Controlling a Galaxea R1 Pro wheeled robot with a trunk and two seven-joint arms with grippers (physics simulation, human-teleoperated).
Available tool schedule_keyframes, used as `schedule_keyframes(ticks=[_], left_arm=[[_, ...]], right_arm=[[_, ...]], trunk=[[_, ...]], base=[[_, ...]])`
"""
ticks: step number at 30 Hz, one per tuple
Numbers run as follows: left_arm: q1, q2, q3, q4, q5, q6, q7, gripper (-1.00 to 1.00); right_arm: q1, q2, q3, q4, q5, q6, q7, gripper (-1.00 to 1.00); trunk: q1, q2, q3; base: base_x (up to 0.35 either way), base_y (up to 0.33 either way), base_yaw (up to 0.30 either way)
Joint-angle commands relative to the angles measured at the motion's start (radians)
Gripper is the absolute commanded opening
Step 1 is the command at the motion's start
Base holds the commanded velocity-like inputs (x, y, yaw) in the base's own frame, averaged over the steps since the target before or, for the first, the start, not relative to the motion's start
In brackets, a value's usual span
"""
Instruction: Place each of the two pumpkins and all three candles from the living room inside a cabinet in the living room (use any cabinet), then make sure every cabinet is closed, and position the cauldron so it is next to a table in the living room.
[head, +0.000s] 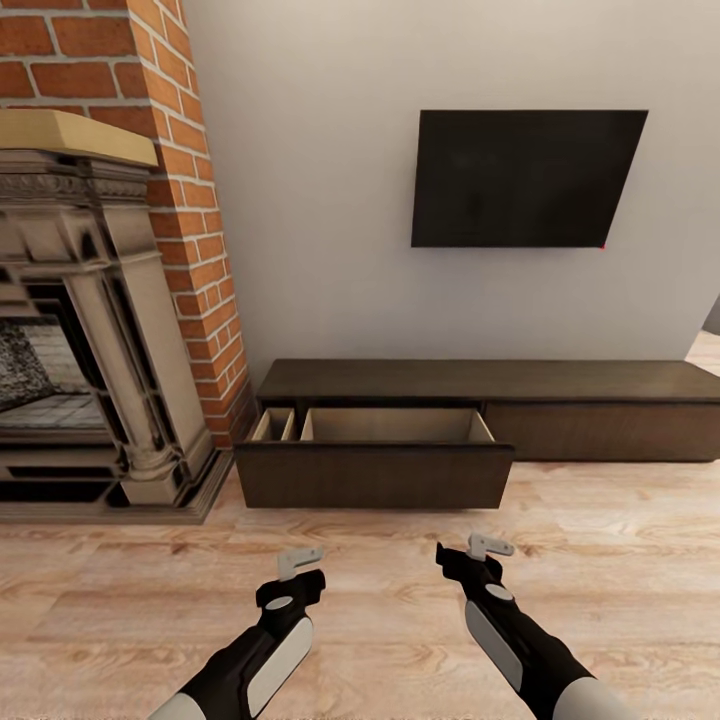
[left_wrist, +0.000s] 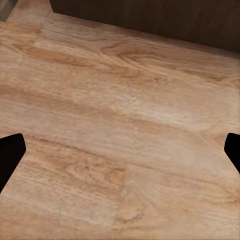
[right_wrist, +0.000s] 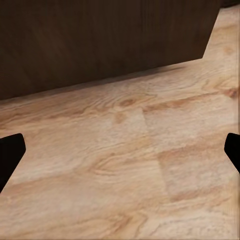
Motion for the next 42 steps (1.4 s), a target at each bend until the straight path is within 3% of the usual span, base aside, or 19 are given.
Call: schedule_keyframes(ticks=[1, 10, 16, 18, 21, 24, 42], left_arm=[[-0.001, 0.001, -0.004, -0.001, 0.003, 0.004, 0.007, 1.0], [-0.002, -0.001, -0.007, -0.006, -0.002, -0.053, 0.012, 1.0], [-0.002, -0.002, -0.011, 0.0, -0.007, -0.089, 0.011, 1.0], [-0.002, -0.002, -0.023, 0.0, -0.028, -0.093, 0.012, 1.0], [-0.002, -0.003, -0.042, 0.0, -0.085, -0.097, 0.018, 1.0], [-0.002, -0.006, -0.047, 0.0, -0.103, -0.098, 0.021, 1.0], [-0.002, -0.008, -0.049, 0.0, -0.111, -0.111, 0.019, 1.0]], right_arm=[[-0.001, -0.001, 0.007, -0.002, -0.003, 0.002, -0.009, 1.0], [-0.001, 0.0, 0.009, -0.001, 0.012, -0.004, -0.011, 1.0], [-0.001, 0.0, 0.006, 0.002, 0.009, -0.102, -0.011, 1.0], [-0.001, 0.001, 0.005, 0.008, 0.007, -0.132, -0.011, 1.0], [-0.001, 0.002, 0.006, 0.025, 0.008, -0.167, -0.011, 1.0], [-0.001, 0.002, 0.007, 0.034, 0.011, -0.176, -0.011, 1.0], [-0.001, 0.001, 0.005, 0.041, 0.013, -0.212, -0.008, 1.0]], trunk=[[0.004, -0.008, -0.004], [0.038, -0.071, -0.032], [0.061, -0.113, -0.051], [0.069, -0.127, -0.057], [0.08, -0.148, -0.067], [0.092, -0.169, -0.076], [0.161, -0.295, -0.133]], base=[[0.0, 0.0, 0.0], [0.0, 0.0, 0.0], [0.0, 0.0, 0.0], [0.0, 0.0, 0.0], [0.0, 0.0, 0.0], [0.0, 0.0, 0.0], [0.0, 0.0, 0.0]])
